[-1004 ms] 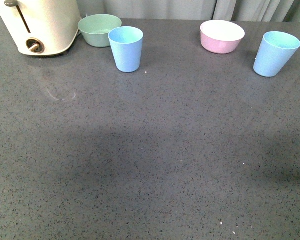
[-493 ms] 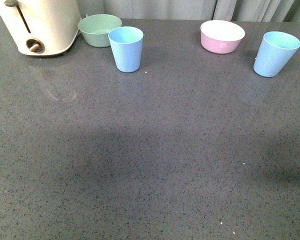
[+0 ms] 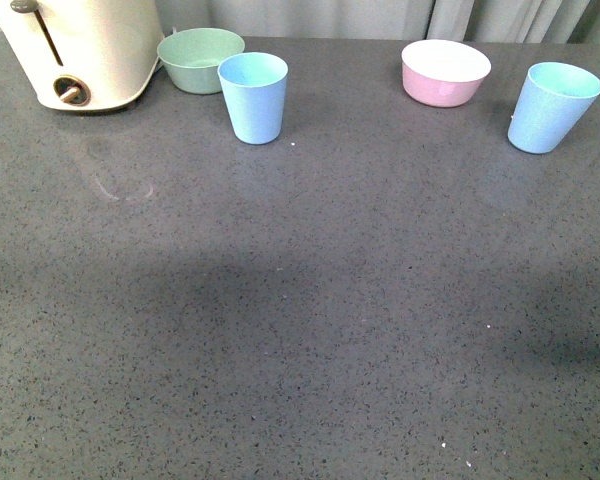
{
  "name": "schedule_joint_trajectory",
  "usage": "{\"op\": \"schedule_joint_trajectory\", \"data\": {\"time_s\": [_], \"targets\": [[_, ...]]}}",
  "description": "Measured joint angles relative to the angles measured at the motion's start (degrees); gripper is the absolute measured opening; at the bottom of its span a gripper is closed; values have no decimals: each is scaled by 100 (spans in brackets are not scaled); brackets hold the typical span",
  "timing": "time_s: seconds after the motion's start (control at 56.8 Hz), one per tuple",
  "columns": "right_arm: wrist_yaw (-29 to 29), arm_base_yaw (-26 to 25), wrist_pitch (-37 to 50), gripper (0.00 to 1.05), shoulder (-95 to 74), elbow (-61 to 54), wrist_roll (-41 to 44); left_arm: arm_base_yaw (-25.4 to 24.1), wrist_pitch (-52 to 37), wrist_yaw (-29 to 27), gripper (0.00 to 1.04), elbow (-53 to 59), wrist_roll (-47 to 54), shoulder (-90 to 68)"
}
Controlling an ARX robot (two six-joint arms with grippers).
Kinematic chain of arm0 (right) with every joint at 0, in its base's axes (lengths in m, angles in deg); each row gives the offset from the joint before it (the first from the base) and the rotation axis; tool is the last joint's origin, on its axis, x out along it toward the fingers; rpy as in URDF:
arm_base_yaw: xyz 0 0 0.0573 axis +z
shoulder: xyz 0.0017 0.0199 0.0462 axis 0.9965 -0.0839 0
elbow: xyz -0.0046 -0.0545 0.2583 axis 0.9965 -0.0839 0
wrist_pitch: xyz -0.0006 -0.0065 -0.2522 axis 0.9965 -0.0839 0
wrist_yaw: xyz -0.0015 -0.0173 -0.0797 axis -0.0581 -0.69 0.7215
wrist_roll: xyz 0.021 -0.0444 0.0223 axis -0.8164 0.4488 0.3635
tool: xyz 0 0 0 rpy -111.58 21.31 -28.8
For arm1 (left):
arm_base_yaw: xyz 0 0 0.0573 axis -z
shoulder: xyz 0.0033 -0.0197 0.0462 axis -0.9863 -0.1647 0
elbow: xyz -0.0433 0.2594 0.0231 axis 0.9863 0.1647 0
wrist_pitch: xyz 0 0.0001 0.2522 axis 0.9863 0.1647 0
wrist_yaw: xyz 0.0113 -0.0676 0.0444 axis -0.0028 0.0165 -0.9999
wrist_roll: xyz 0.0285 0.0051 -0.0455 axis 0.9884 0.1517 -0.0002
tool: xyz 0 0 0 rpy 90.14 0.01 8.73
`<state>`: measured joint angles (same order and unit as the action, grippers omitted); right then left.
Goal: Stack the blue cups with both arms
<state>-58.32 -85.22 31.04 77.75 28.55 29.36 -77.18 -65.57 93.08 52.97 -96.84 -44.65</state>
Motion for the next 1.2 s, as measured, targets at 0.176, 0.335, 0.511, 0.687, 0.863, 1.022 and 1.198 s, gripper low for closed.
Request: {"op": "schedule_joint_trajectory", "data": {"time_s": [0.176, 0.335, 0.511, 0.687, 0.863, 1.022, 1.198], "targets": [[0, 0, -2, 96, 0, 0, 0, 232, -258, -55, 96, -1770, -249, -2444], [0, 0, -2, 96, 0, 0, 0, 516, 127, -173, 96, -3373, -527, -4232], [0, 0, -2, 96, 0, 0, 0, 752, 691, -262, 96, -4833, -898, -5486], [0, 0, -2, 96, 0, 0, 0, 953, 1224, -452, 96, -6085, -1095, -6544], [0, 0, -2, 96, 0, 0, 0, 1134, 1585, -605, 96, -6891, -1200, -7200], [0, 0, -2, 96, 0, 0, 0, 1331, 1932, -750, 96, -7558, -1322, -7748], [0, 0, -2, 96, 0, 0, 0, 1410, 2326, -874, 96, -8299, -1458, -8321]]}}
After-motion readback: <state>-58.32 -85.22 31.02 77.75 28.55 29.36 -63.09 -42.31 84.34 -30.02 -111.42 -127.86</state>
